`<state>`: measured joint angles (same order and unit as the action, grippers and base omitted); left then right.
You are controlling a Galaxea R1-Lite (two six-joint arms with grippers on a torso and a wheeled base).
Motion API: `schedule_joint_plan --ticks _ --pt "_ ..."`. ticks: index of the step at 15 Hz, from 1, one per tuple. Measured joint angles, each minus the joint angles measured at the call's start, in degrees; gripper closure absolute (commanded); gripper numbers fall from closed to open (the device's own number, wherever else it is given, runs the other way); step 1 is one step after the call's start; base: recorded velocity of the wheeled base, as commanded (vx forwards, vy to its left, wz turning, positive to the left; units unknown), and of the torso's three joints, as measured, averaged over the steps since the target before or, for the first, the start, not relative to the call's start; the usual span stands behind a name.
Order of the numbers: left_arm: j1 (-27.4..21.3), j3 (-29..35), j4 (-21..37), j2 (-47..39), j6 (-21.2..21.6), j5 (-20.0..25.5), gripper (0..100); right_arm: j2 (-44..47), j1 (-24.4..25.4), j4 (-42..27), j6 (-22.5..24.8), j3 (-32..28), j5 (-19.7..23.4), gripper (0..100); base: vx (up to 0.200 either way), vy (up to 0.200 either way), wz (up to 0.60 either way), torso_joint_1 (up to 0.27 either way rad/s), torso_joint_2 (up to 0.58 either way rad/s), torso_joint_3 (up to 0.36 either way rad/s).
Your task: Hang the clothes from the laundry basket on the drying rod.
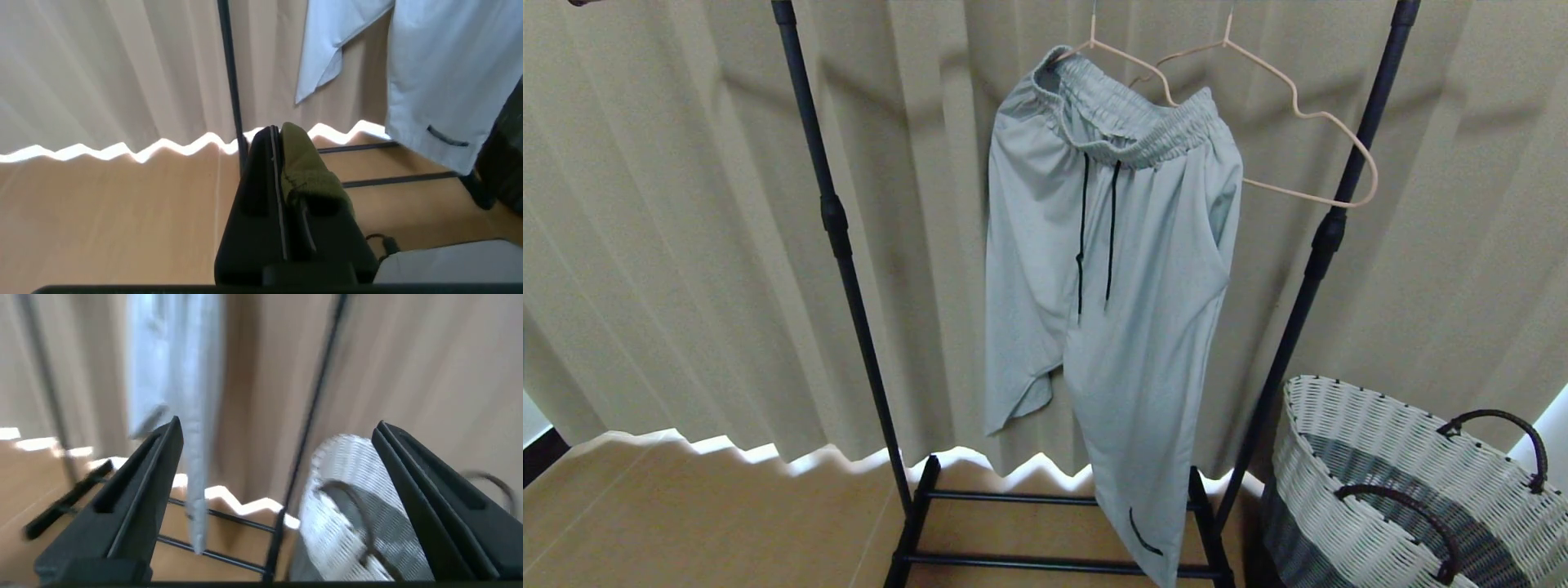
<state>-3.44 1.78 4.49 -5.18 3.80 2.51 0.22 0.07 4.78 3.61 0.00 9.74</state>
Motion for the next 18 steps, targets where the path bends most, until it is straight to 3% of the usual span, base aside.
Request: schedule_joint_plan --ticks 11,18 --pt "0.2 -0.2 -0.3 0.1 -1.9 -0.7 100 -0.1 0.0 -0.1 -0.2 0.0 -2.3 0 0.0 0.0 0.0 0.0 0.0 0.0" --pt "3.5 -0.3 -0.7 4.3 -1.8 -0.7 100 -0.1 0.0 0.0 -0.2 0.0 -2.3 0 0.0 0.0 0.0 0.0 0.0 0.0"
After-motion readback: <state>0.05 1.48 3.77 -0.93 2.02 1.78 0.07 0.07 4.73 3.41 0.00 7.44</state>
